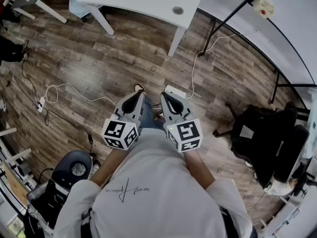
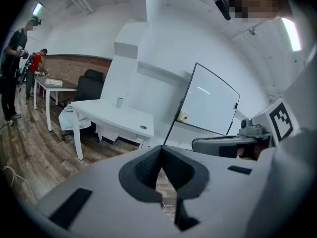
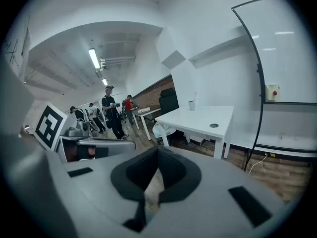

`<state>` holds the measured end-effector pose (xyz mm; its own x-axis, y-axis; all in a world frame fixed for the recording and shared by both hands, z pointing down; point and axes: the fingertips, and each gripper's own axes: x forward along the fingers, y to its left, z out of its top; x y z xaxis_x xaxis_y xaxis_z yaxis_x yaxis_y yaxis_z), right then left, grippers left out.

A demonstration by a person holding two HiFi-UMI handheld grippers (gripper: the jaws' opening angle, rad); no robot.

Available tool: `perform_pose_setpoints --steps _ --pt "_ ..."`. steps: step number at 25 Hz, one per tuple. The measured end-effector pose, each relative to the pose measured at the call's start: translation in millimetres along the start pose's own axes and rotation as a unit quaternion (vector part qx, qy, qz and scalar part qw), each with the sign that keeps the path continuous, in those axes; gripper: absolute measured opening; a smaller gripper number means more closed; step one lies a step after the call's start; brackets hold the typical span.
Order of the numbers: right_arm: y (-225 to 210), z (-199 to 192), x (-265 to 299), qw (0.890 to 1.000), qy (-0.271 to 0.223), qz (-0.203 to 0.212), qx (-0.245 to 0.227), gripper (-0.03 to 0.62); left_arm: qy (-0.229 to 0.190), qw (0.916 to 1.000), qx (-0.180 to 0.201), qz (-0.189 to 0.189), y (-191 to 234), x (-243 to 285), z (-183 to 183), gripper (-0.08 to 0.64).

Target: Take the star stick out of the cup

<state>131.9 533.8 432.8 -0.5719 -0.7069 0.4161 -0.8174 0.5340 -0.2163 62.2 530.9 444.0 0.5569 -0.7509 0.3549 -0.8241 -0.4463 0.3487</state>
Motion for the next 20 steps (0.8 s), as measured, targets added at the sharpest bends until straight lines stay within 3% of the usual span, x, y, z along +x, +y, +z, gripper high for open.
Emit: perform_pose_setpoints --steps 7,20 --pt "-5 20 37 1.000 0.012 0.007 -0.003 0.009 -0.009 0.9994 0.011 0.031 36 16 29 0.008" --pt "-20 62 116 0.999 0.028 0.019 -0.001 0.009 -0.017 0.9986 0.000 0.050 106 51 76 0.008"
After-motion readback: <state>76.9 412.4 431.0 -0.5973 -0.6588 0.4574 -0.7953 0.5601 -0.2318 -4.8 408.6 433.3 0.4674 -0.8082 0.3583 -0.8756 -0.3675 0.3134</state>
